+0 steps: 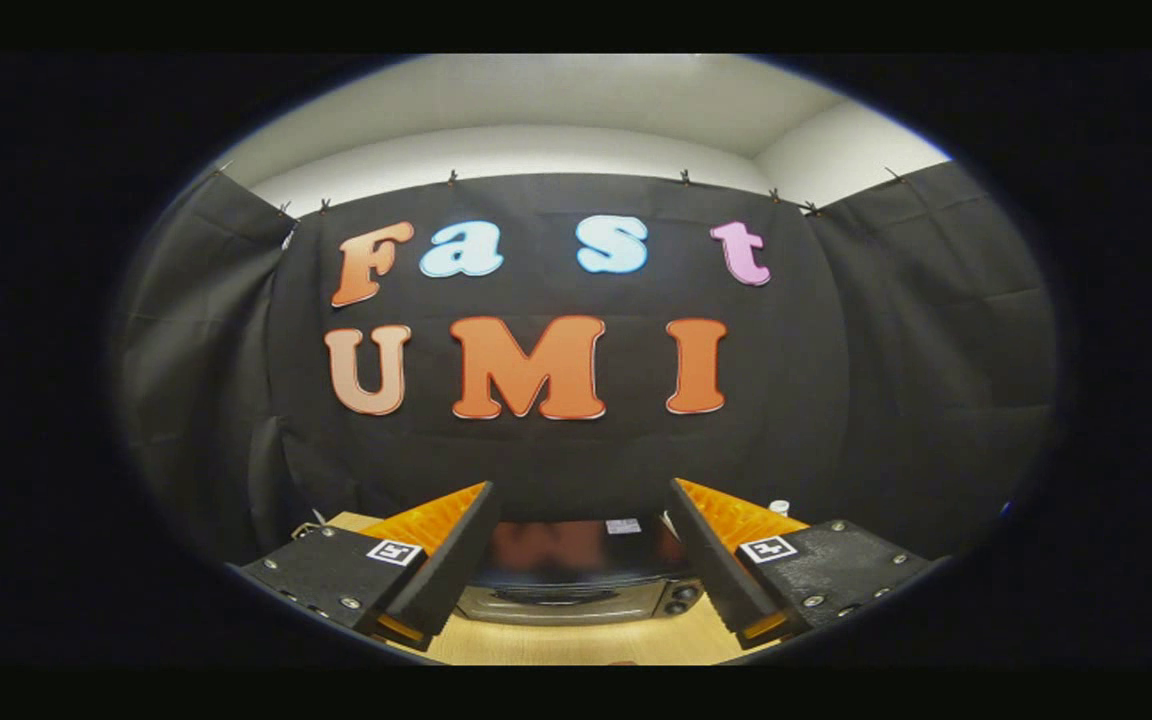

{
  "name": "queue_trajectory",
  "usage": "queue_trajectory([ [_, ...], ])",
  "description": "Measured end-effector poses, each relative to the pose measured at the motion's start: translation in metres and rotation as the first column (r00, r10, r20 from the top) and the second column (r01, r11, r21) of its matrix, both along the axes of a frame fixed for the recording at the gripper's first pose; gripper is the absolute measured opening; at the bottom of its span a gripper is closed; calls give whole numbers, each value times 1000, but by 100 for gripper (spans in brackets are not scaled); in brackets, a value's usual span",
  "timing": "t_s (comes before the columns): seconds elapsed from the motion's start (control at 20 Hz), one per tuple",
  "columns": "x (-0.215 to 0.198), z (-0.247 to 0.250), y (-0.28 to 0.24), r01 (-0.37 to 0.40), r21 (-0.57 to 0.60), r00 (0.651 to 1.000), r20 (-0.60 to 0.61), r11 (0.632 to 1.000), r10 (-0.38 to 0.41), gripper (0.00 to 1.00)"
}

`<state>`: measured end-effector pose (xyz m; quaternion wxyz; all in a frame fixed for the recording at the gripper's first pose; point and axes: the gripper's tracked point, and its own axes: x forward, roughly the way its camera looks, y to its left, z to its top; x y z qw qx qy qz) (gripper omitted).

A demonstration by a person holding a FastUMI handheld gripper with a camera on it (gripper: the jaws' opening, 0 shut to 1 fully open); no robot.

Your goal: Open the toaster oven, put the food inside, and close the toaster oven door.

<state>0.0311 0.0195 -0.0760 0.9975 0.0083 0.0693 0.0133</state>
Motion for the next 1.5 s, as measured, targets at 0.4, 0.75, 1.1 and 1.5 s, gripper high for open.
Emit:
queue_trajectory([
  [0.4,34,-100,29,-66,-27,987,-147,997,61,100],
  [0.75,54,-184,34,-80,-109,957,-286,991,46,100],
  [1.1,59,-220,34,-81,-63,931,-360,995,53,100],
  [1.5,40,-221,37,-106,-50,917,-391,993,78,100],
])
